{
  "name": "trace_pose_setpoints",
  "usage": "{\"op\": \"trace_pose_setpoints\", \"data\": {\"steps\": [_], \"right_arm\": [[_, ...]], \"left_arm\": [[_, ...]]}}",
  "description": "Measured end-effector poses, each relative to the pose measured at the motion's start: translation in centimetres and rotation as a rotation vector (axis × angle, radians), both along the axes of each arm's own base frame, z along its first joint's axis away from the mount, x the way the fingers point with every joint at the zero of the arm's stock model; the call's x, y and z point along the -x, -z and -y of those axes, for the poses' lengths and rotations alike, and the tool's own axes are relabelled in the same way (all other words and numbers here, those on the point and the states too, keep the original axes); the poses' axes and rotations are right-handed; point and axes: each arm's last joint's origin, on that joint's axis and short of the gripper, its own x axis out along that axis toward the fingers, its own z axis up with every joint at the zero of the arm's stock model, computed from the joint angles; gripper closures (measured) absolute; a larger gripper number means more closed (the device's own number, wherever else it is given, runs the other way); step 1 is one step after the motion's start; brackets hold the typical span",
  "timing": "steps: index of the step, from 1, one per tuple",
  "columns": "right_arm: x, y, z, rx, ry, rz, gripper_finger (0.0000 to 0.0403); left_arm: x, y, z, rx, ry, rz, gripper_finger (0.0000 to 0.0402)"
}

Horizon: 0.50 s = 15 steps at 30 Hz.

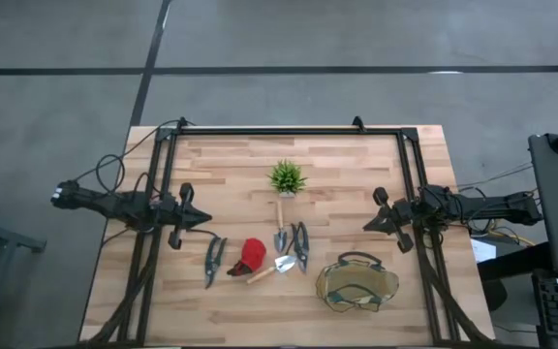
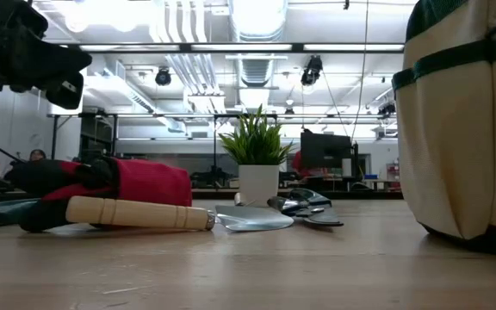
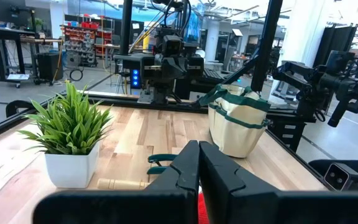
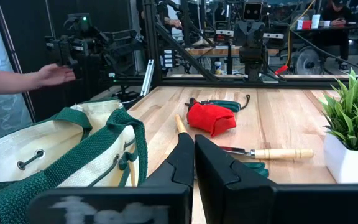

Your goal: Pick & Place Garden tools in Gardening bag

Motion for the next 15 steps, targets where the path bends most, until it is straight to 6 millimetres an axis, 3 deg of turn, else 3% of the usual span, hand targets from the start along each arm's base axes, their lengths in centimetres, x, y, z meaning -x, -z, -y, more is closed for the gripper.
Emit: {"op": "trace_pose_setpoints", "data": {"steps": [7, 15], "right_arm": [[0.0, 0.0, 0.0, 0.0, 0.0, 0.0, 0.0394], [0.0, 0.01, 0.0, 0.0, 0.0, 0.0, 0.0394]], "left_arm": [[0.0, 0.0, 0.0, 0.002, 0.0, 0.0, 0.0388], [-0.01, -0.08, -0.01, 0.124, -0.007, 0.005, 0.0388]]}}
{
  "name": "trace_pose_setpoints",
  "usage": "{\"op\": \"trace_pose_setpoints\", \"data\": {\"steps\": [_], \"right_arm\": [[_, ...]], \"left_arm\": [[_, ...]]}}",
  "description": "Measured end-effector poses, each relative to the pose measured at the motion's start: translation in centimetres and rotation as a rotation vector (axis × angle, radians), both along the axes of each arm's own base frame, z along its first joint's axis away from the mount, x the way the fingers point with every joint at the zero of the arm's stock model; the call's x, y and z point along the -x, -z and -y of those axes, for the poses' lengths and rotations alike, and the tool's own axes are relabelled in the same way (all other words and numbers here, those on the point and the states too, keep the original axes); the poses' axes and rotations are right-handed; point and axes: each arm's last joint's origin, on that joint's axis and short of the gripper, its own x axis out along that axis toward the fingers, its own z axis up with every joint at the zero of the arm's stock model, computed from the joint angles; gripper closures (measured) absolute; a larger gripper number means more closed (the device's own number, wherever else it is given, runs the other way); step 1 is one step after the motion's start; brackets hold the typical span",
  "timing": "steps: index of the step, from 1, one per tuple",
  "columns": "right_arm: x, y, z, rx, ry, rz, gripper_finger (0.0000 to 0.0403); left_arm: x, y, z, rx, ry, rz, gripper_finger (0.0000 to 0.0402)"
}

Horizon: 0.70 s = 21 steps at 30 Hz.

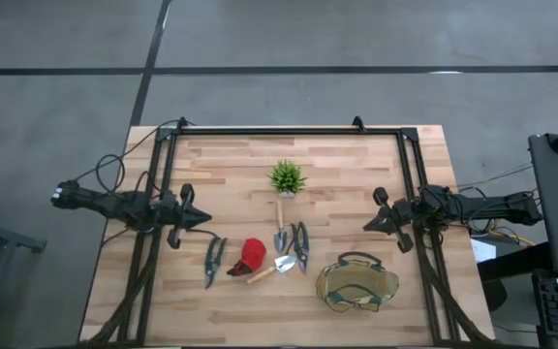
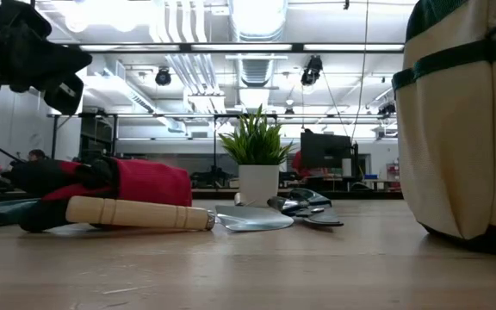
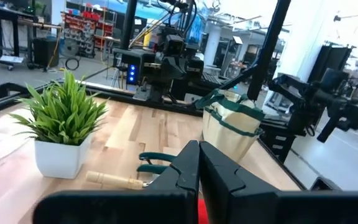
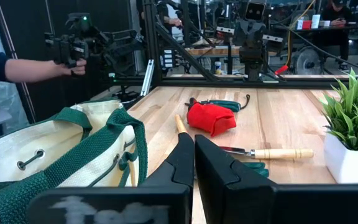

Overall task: Pick & Place Garden tools in Gardening bag
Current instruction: Put the red gloves into the green gardening bag

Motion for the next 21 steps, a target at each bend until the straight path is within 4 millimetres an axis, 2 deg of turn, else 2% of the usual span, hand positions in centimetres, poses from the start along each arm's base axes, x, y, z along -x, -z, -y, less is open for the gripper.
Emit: {"op": "trace_pose_setpoints", "data": {"steps": [3, 7, 16, 21], "right_arm": [[0.0, 0.0, 0.0, 0.0, 0.0, 0.0, 0.0394], [0.0, 0.0, 0.0, 0.0, 0.0, 0.0, 0.0394], [0.0, 0.0, 0.0, 0.0, 0.0, 0.0, 0.0394], [0.0, 0.0, 0.0, 0.0, 0.0, 0.0, 0.0394]], "left_arm": [[0.0, -0.2, -0.1, 0.122, -0.016, 0.013, 0.0388], [-0.1, 0.2, 0.0, 0.158, -0.009, 0.008, 0.0388], [-0.3, 0.6, 0.2, 0.096, 0.044, -0.038, 0.0388], [-0.5, 1.0, 0.3, 0.123, 0.033, -0.082, 0.0388]]}}
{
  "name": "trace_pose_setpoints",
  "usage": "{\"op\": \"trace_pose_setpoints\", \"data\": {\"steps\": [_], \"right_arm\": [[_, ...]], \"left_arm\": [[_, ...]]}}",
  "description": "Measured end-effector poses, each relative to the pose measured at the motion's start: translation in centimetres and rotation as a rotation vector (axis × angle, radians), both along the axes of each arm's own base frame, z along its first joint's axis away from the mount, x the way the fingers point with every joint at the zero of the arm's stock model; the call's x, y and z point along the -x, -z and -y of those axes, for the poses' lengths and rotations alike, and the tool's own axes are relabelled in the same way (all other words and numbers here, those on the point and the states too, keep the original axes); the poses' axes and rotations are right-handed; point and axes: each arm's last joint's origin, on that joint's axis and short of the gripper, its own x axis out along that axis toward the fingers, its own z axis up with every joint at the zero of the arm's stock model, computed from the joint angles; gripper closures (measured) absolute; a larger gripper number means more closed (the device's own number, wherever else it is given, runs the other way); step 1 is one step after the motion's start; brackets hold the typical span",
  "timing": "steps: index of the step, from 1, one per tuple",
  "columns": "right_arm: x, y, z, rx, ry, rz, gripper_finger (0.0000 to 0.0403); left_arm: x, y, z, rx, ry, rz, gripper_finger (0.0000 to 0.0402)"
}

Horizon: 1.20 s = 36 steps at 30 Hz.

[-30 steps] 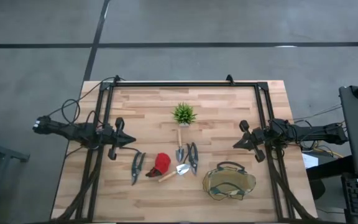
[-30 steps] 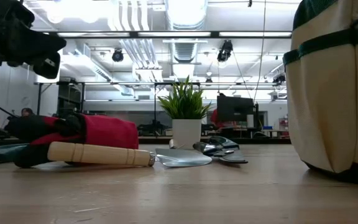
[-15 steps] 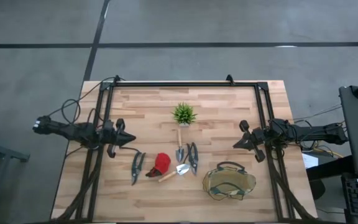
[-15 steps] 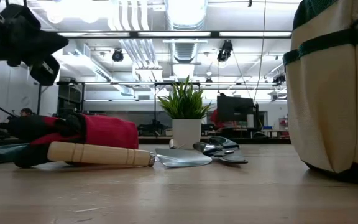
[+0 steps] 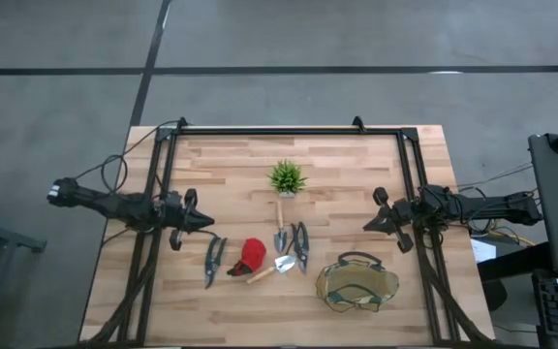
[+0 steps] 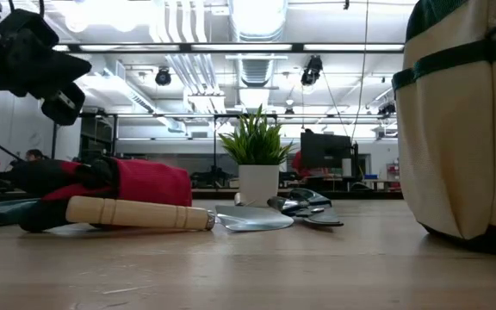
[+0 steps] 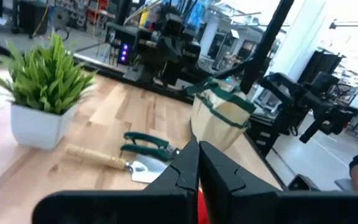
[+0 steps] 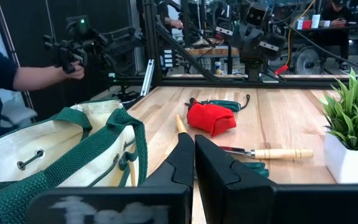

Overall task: Pick & Place Garden tools in Gardening bag
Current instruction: Put the red gloves into the green gardening bag

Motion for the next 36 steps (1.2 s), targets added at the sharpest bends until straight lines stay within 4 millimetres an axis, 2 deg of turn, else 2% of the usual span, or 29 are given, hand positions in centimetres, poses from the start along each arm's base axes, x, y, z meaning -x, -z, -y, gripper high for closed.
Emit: {"op": "trace_pose_setpoints", "data": {"steps": [4, 12, 17, 21, 26, 28, 32, 36], "right_arm": [[0.0, 0.0, 0.0, 0.0, 0.0, 0.0, 0.0394], [0.0, 0.0, 0.0, 0.0, 0.0, 0.0, 0.0394], [0.0, 0.0, 0.0, 0.0, 0.0, 0.0, 0.0394], [0.0, 0.0, 0.0, 0.0, 0.0, 0.0, 0.0394], [0.0, 0.0, 0.0, 0.0, 0.0, 0.0, 0.0394], [0.0, 0.0, 0.0, 0.0, 0.0, 0.0, 0.0394], [0.0, 0.0, 0.0, 0.0, 0.0, 0.0, 0.0394], [0.0, 0.0, 0.0, 0.0, 0.0, -0.001, 0.0394]], "left_arm": [[-0.2, 0.2, 0.0, 0.046, -0.037, -0.028, 0.0388], [-0.5, 0.6, -0.5, -0.017, -0.235, -0.062, 0.0388], [-0.7, 1.0, -0.5, -0.048, -0.244, -0.102, 0.0388], [-0.8, 1.2, -0.4, -0.006, -0.231, -0.12, 0.0388], [-1.0, 0.1, -0.9, -0.039, -0.383, -0.022, 0.0388], [-1.0, -0.5, -0.8, -0.033, -0.377, 0.007, 0.0387], [-1.3, -1.1, -0.5, -0.014, -0.299, 0.023, 0.037], [-1.9, -1.0, -0.1, 0.006, -0.271, 0.012, 0.0324]]}}
